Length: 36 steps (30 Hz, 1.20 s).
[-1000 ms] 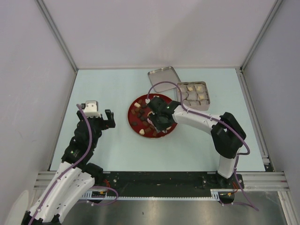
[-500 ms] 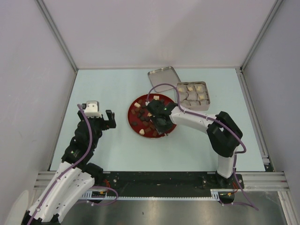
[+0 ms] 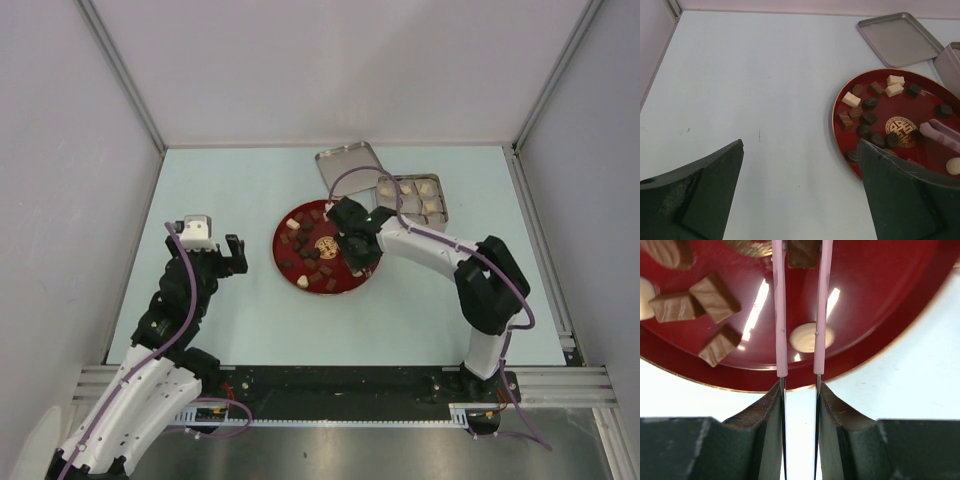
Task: Pack the chocolate
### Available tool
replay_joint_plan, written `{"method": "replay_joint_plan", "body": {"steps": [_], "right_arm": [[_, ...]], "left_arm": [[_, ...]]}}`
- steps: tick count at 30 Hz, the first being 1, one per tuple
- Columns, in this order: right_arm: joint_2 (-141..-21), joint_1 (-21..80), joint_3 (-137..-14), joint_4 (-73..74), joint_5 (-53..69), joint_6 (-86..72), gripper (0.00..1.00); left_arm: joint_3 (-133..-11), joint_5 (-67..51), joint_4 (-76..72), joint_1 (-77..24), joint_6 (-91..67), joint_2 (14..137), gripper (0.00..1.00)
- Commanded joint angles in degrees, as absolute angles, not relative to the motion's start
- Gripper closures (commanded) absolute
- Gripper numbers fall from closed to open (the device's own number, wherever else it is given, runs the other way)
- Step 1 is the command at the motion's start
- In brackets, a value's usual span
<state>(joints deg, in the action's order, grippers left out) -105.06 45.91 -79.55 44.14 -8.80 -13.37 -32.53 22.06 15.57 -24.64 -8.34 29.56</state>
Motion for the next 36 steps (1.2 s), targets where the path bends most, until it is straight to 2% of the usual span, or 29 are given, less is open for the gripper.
{"method": "replay_joint_plan", "body": {"steps": [1,12,19,36], "right_arm": [[-97.9,42.0,-80.0,43.4,-8.9,-12.0,0.94],[-93.3,23.2,-79.9,42.2,-4.8,-10.4,0.93],[-95.5,16.5,-79.5,39.0,-3.8,-10.2,0.93],[-103.4,13.5,-78.6,32.6,-1.2,-9.9,0.9]], "left_arm": [[-32.0,21.9,14.3,-25.0,-6.9,29.3,0.0],[-32.0,22.2,14.3,-25.0,-6.9,29.4,0.0],[-32.0,22.3,14.4,-25.0,-6.9,29.4,0.0],[-32.0,22.4,14.4,-25.0,-6.9,29.5,0.0]]}}
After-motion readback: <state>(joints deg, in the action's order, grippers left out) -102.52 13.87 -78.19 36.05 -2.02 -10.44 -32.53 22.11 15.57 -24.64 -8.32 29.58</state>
